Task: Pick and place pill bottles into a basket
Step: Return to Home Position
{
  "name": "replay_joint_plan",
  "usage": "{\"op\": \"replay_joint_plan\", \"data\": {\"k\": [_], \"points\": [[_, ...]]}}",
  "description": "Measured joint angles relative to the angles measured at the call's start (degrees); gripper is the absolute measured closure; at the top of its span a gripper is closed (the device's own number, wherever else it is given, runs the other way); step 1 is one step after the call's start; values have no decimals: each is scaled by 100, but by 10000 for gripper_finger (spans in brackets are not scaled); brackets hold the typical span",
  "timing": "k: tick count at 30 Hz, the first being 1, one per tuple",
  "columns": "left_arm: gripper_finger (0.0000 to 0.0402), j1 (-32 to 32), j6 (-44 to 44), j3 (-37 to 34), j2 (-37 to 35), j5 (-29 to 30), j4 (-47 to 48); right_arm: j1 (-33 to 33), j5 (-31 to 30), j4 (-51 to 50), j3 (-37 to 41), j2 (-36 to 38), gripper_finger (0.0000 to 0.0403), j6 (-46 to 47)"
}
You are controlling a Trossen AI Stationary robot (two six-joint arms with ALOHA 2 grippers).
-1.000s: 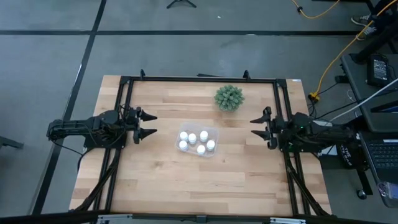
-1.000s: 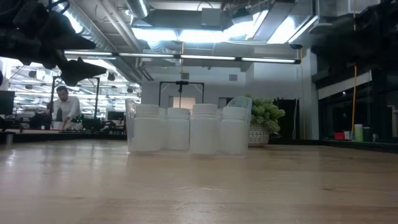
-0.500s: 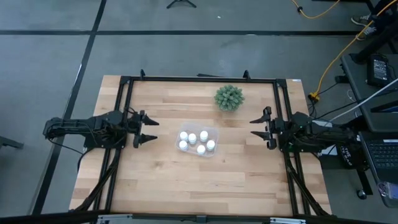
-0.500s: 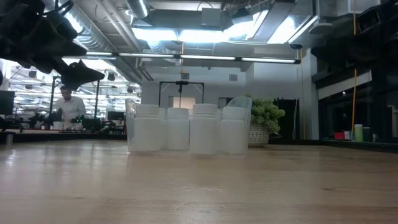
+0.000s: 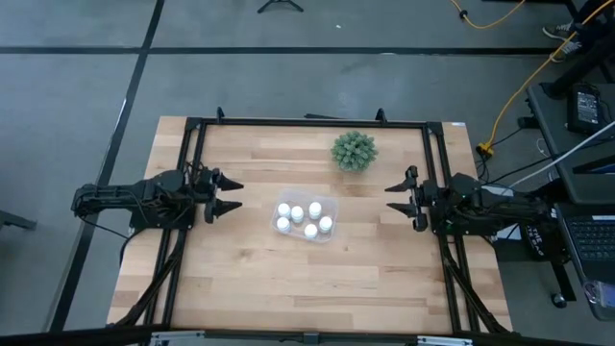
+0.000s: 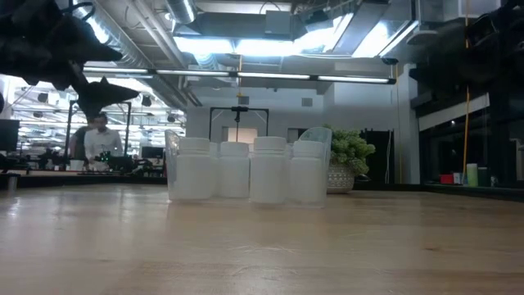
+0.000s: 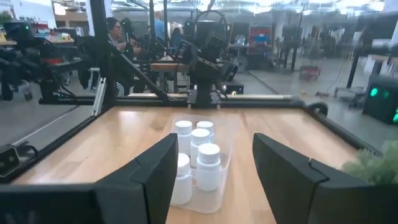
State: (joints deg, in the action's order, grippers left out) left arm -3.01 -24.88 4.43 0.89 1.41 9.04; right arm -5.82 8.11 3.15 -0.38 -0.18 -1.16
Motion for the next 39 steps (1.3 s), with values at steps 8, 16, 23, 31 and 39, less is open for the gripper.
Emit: {"op": "replay_joint_plan", "data": {"k": [8,16,23,31,39], "points": [[50,0,-243,-9,-1,17,26,0,1,-47,0,-5,192,388],[48,0,-235,-111,-84,8,-278,0,0,-46,0,-5,192,388],[48,-1,-246,-396,-86,24,-1052,4,-1,-44,0,-5,192,384],[48,0,-246,-396,-88,45,-1017,4,-1,-45,0,-5,192,375],[50,-13,-246,-396,-20,52,-1019,4,-1,-45,0,-5,192,374]]}}
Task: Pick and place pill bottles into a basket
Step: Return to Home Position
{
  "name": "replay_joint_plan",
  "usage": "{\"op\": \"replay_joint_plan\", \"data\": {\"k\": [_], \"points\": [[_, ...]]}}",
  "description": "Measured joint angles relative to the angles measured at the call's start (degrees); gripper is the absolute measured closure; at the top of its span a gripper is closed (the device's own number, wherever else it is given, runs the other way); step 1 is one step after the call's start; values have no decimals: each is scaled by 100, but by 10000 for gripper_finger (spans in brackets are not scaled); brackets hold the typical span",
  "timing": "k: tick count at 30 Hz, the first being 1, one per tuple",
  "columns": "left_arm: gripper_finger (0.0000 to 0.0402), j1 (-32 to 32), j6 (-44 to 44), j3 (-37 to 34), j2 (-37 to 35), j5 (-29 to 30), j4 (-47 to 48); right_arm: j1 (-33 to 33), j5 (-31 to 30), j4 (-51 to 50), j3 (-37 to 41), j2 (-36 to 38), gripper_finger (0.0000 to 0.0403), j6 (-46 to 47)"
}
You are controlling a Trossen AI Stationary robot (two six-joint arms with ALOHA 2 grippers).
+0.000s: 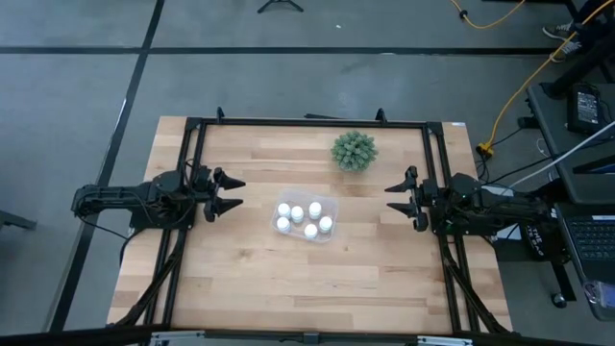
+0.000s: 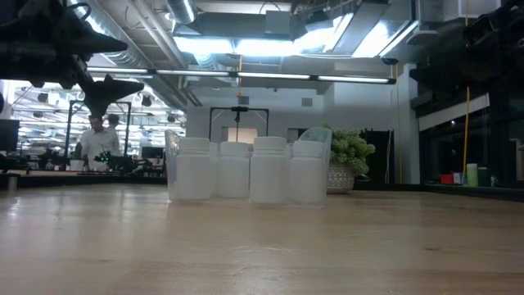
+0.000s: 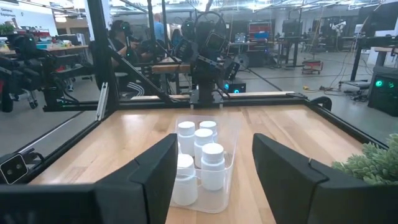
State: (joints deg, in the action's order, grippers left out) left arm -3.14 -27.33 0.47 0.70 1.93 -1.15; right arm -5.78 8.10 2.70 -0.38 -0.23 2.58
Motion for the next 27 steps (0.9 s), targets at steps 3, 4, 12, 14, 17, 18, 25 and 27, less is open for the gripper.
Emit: {"op": "replay_joint_plan", "data": {"k": [3,4,12,14,17,18,25,27], "points": [[48,0,0,0,5,0,15,0,0,-1,0,0,192,0],[48,0,7,0,6,1,5,0,0,-1,0,0,192,-2],[48,0,1548,0,6,396,-44,0,0,-1,0,0,192,-2],[49,0,1701,0,6,398,-41,0,0,0,0,0,192,-2],[50,0,2246,0,27,398,-42,0,0,-2,0,0,192,-2],[49,0,2440,0,32,398,-39,0,0,-1,0,0,192,-1],[49,0,2857,0,32,398,-44,0,0,-2,0,0,192,-1],[48,0,2858,0,32,398,-42,0,0,0,0,0,192,-2]]}}
